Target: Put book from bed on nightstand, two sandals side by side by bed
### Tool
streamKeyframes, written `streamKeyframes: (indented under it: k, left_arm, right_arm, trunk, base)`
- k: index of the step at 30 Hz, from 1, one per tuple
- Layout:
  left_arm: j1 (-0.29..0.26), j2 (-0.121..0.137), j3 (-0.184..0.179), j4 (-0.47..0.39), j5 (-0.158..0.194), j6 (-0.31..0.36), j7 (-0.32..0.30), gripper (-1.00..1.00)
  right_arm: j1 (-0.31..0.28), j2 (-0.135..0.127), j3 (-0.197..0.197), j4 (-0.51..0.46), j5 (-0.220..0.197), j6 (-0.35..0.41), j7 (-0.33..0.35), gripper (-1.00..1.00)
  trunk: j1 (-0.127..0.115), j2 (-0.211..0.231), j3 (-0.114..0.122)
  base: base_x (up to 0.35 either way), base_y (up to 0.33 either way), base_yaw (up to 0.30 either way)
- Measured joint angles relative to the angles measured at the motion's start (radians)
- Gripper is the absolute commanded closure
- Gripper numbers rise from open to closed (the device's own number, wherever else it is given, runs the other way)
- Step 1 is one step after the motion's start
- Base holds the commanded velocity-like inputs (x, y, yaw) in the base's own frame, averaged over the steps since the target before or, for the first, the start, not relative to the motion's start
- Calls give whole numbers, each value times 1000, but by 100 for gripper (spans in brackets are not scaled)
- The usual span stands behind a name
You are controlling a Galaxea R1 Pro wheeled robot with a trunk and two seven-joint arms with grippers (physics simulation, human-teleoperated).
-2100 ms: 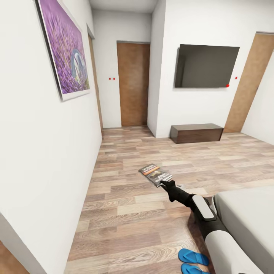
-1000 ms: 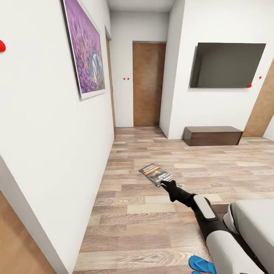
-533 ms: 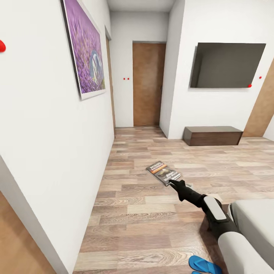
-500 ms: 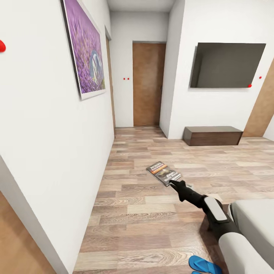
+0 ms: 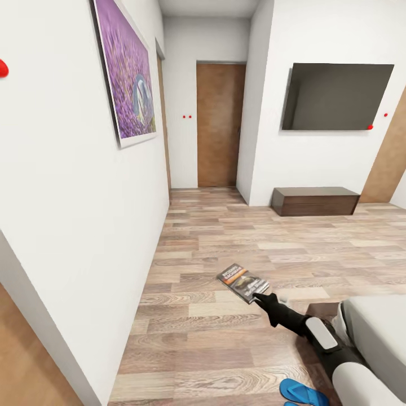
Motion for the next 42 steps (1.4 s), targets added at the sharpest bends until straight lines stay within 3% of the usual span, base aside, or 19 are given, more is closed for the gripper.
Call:
streamKeyframes:
  k: [3, 8, 11, 14, 17, 22, 32, 42]
  left_arm:
    - [0, -11, -7, -14, -5, 0, 25, -100]
    - [0, -47, -7, -64, -18, 1, 66, -100]
    - [0, -59, -6, -82, -24, 1, 78, -100]
    - [0, -72, -6, -98, -26, 1, 96, -100]
    - [0, -90, -7, -116, -26, -2, 168, -100]
    - [0, -97, -6, -122, -22, -9, 236, -100]
    - [0, -99, -3, -122, -18, -47, 292, -100]
    - [0, -100, -8, -121, -24, -52, 330, -100]
  right_arm:
    - [7, -2, 0, 72, 66, -15, 117, 100]
    - [11, -3, -3, 191, 140, -82, 294, 100]
    - [12, -3, -5, 231, 159, -118, 343, 100]
    - [13, -4, -5, 251, 169, -135, 365, 100]
    - [18, -4, -4, 288, 177, -154, 377, 100]
    - [23, -3, -2, 332, 171, -209, 396, 100]
    - [24, -3, 0, 403, 167, -248, 459, 100]
    - [24, -3, 2, 415, 183, -252, 463, 100]
  trunk:
    - [0, 0, 0]
    - [0, 0, 0]
    - [0, 0, 0]
    - [0, 0, 0]
    - [0, 0, 0]
    - [0, 0, 0]
    - [0, 0, 0]
    - [0, 0, 0]
  base:
    - [0, 0, 0]
    - [0, 0, 0]
    - [0, 0, 0]
    - [0, 0, 0]
    - [0, 0, 0]
    - [0, 0, 0]
    - [0, 0, 0]
    - [0, 0, 0]
